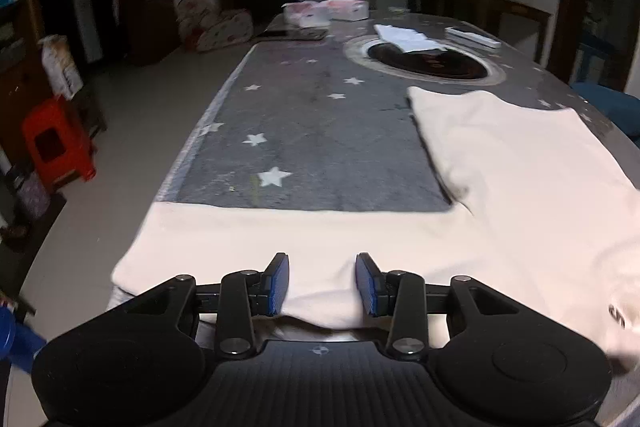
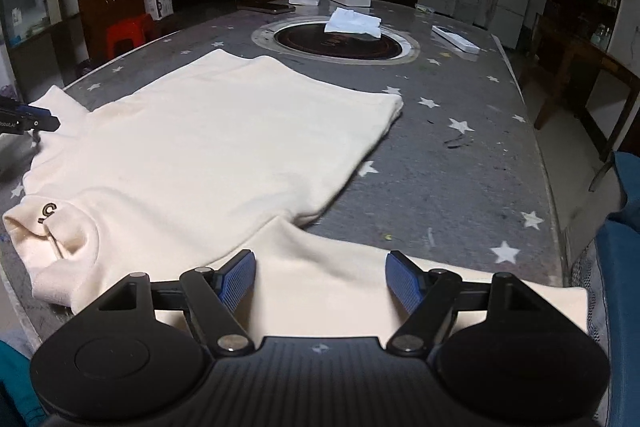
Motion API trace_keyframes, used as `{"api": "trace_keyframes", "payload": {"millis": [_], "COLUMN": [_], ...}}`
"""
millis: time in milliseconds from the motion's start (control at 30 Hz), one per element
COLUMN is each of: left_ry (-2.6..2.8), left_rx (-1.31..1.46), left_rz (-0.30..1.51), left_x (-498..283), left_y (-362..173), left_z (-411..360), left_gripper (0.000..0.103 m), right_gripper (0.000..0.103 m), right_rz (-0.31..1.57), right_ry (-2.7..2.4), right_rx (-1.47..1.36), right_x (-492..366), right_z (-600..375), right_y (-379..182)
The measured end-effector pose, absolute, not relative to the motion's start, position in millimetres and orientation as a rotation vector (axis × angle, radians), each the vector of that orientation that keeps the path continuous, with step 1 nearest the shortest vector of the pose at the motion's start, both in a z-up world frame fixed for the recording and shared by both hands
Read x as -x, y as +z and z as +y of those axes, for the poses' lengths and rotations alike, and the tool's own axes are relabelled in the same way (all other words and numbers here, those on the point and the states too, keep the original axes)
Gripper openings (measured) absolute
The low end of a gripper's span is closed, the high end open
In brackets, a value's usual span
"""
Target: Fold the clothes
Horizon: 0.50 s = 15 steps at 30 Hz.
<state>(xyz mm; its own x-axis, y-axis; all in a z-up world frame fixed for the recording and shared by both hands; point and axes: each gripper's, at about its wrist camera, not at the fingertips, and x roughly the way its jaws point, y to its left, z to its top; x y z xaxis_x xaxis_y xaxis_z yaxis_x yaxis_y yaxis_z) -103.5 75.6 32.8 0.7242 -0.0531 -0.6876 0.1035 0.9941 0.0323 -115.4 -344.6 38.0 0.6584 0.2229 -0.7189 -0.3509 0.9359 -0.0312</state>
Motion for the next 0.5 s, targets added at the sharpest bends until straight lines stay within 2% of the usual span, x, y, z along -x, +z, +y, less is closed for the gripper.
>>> {"api": "trace_keyframes", "payload": {"millis": [167, 200, 233, 267, 367, 500], "left_ry": [-0.194, -0.219, -0.246, -0.272, -0.312, -0.339], "left_rx": [-0.069, -0.069, -0.069, -0.07, -0.082, -0.099], "left_rz": [0.707, 0.702, 0.702, 0.702, 0.713, 0.738], "left_x": [84.9, 82.2, 75.5, 68.9, 45.4, 11.8], "left_y": [52.6, 54.4, 55.7, 57.0, 55.8, 53.8], "left_z": [50.4, 42.8, 33.7, 24.6, 2.1, -21.4], "left_gripper": [0.039, 0.039, 0.039, 0.039, 0.039, 0.039], "right_gripper": [0.069, 0.067, 0.059, 0.056, 0.055, 0.048], "right_rz": [0.79, 0.79, 0.79, 0.791, 0.791, 0.796], "right_ry": [0.334, 0.336, 0.337, 0.339, 0.344, 0.338], "right_rx": [0.128, 0.119, 0.109, 0.1, 0.073, 0.046], "right_x": [86.0, 80.1, 74.2, 68.3, 50.7, 22.9], "right_z": [-349.8, -350.9, -351.9, -352.9, -356.1, -358.4], "right_y": [48.3, 50.3, 52.4, 54.5, 60.6, 64.8]}}
